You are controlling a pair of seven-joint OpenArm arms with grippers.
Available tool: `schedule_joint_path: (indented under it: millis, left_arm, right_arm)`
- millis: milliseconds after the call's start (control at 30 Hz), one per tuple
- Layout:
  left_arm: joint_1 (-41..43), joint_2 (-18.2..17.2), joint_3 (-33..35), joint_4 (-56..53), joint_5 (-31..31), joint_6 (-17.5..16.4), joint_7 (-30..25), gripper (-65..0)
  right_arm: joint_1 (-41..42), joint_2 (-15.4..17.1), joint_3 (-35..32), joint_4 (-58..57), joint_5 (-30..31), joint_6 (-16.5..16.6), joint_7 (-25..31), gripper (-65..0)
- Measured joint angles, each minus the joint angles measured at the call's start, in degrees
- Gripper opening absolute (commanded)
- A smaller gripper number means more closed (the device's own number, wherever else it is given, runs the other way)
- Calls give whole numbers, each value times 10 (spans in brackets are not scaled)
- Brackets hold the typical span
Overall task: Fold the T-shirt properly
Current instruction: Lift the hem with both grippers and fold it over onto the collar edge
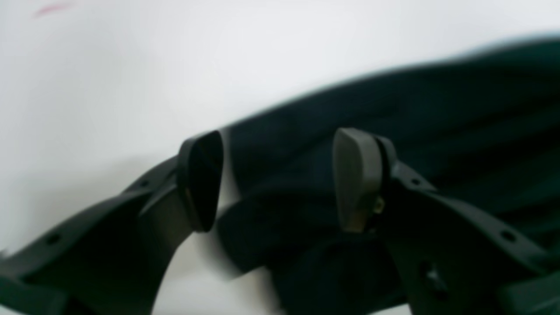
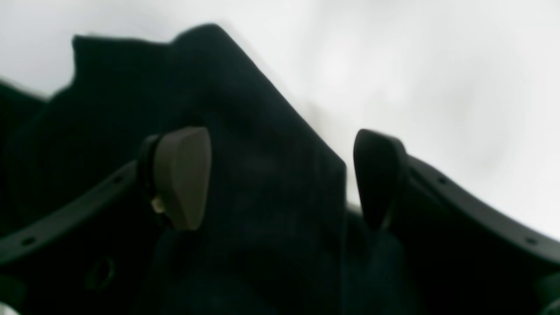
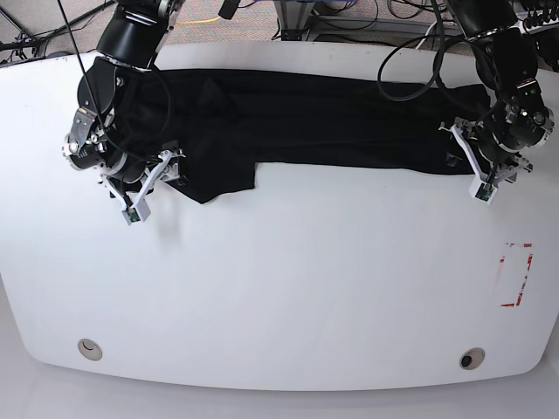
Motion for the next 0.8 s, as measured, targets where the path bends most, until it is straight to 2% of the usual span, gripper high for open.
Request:
schedule_joint_path:
  millis: [167,233,333,500,567,700,800]
  left_arm:
    - [-2,-7,1,-71,9,1,-7,-279]
    - [0,-10,0,-96,9,2,-6,-279]
    - [1,-17,-3,-123,0,3,-14,-279]
    - [-5,-31,-3,-150,-5,1,-40,-279]
    - [2,-31,-3,-151,-3,1,-57,-279]
    - [14,-30,-2,-151,14,3,-95,-279]
    - [13,-26,-1,-151,31,2,-98,-279]
  right_arm:
    - [18,13,-35,-60,-3,-1,23,-168]
    - [20,16,-53,-67,-3,-1,27,-201]
    - [21,12,-61,-73,8,1,31,-309]
    - [19,15,-61,-74,6,0,40,-582]
    - [20,14,-61,-71,8,0,41,-650]
    - [17,12,-61,-41,10,0,40,-650]
    - [6,13,-60,15,12,0,12,-650]
